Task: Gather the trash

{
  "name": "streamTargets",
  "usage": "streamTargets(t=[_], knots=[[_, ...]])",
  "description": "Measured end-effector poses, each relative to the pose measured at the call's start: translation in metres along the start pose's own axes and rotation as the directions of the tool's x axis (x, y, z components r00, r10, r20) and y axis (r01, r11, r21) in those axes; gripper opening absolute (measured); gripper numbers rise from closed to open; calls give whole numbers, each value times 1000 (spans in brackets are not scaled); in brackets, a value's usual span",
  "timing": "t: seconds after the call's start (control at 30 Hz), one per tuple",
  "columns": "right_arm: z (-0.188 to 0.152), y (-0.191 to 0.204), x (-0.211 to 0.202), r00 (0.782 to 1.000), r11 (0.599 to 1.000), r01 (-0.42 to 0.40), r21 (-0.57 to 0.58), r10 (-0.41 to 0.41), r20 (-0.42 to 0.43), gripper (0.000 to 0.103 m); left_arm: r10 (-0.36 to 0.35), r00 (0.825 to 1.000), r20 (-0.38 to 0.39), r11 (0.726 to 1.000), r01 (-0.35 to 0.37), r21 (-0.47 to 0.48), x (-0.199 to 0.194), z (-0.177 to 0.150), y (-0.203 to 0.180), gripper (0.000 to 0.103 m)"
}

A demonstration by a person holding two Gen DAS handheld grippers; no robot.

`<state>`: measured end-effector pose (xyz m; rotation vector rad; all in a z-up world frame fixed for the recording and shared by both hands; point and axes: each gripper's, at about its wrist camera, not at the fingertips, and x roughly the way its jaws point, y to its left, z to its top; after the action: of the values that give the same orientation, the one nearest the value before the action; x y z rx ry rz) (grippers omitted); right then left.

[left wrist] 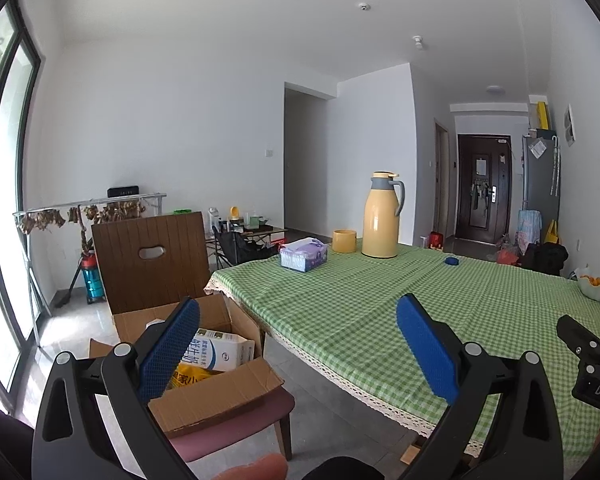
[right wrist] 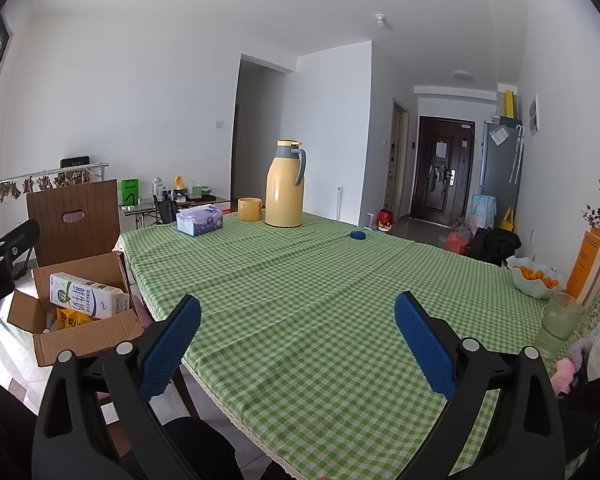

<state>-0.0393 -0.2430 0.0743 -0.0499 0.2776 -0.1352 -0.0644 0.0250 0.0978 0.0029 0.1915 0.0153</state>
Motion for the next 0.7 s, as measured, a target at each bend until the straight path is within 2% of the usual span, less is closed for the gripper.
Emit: streamTargets(t=[0.23,0.47,0.57,0.7], knots=[[-2,0,1,1000,1000,1,3,-1,-6,94,-26,1000,11,1000,26,11,-1,-4,-5,95],[-3,0,2,1000,1000,-1,5,1,-10,94,-46,999,20,999,46,-17,-2,-4,1,96],[-5,-1,4,1000,1000,5,1,-5,-17,94,-27,999,43,998,29,-48,-5,-5,4,96],[-10,-7,13,1000,1000,0,18,0,-27,94,-61,998,23,997,62,-45,2,-11,2,96]])
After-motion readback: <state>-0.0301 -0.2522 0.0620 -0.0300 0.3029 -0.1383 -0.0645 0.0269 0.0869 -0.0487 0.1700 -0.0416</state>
